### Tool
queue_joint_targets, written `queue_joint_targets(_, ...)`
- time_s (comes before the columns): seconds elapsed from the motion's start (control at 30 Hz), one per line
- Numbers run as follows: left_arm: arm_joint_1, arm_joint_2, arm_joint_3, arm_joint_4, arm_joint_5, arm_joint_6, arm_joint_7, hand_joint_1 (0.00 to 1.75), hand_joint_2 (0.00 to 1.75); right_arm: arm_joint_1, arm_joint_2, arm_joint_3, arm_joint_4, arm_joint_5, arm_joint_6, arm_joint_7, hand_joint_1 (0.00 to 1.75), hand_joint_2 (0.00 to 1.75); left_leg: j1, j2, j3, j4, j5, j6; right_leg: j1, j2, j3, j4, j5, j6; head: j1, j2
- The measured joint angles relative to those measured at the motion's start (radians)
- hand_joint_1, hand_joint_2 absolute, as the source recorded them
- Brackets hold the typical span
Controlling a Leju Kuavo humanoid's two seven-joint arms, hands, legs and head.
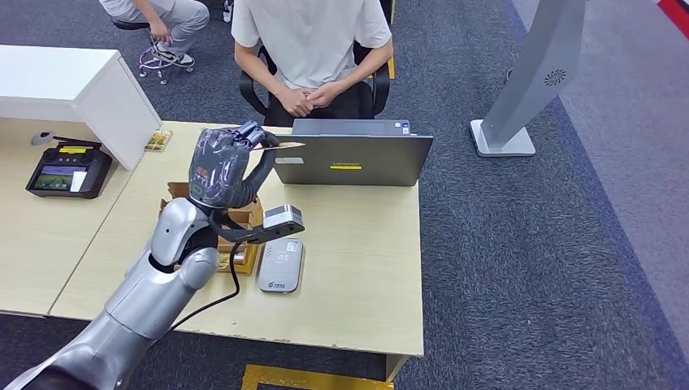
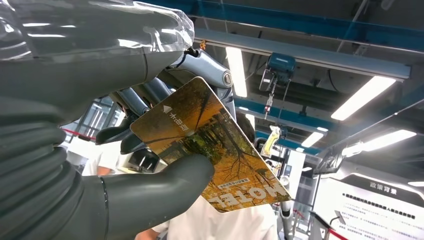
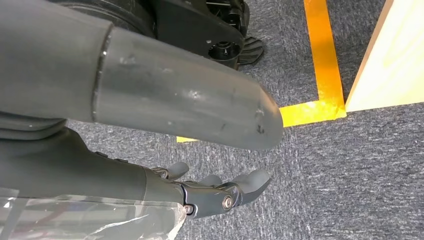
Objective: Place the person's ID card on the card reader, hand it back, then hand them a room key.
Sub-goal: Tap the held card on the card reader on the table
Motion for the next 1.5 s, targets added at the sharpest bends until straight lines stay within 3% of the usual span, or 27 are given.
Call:
queue_joint_targets(0.23,0.037,0.006,-0.010,-0.024,0.012,-0.064,0.001,1.75,1.75,0.007,-0.001,-0.009,0.000,-0.014,0.000,-0.004,0.00,0.00,0.000,0.000,0.000,0.000,0.000,0.000,0.000,0.000,0.000,0.000,0.000,0.000,0.000,0.000)
queue_joint_targets(0.33,0.108,0.010,-0.017,-0.028,0.003,-0.149,0.029,1.75,1.75,0.018,-0.001,-0.020,0.000,-0.027,0.000,-0.009,0.00,0.00,0.000,0.002,0.001,0.000,-0.001,0.001,0.000,0.001,0.000,0.000,-0.001,0.001,0.000,0.000)
queue_joint_targets(0.5,0.245,0.014,-0.040,-0.023,-0.014,-0.141,0.031,1.75,1.75,0.042,-0.006,-0.036,0.000,-0.030,0.000,-0.014,0.00,0.00,0.000,0.003,0.001,-0.001,-0.002,0.001,0.000,0.002,0.000,0.000,-0.002,0.000,-0.001,0.000)
queue_joint_targets(0.67,0.303,0.015,-0.047,-0.024,-0.004,-0.151,0.035,1.75,1.75,0.049,-0.010,-0.046,0.000,-0.030,0.000,-0.019,0.00,0.00,0.000,0.002,0.001,-0.001,-0.002,0.001,0.000,0.002,0.000,0.000,-0.002,0.000,-0.001,0.000)
queue_joint_targets(1.07,0.315,0.008,-0.047,0.002,0.002,-0.182,0.043,1.75,1.75,0.049,-0.010,-0.048,0.000,-0.016,-0.001,-0.019,0.00,0.00,0.000,0.002,0.001,0.000,-0.002,0.001,0.000,0.001,0.000,0.000,-0.002,0.000,-0.001,0.000)
queue_joint_targets(1.5,0.281,-0.039,-0.047,0.113,-0.050,-0.180,0.103,1.75,1.75,0.043,-0.010,-0.048,0.000,0.010,0.000,-0.003,0.00,0.00,0.000,0.002,0.001,0.000,-0.002,0.002,0.000,0.001,0.001,0.000,-0.001,0.000,-0.001,0.000)
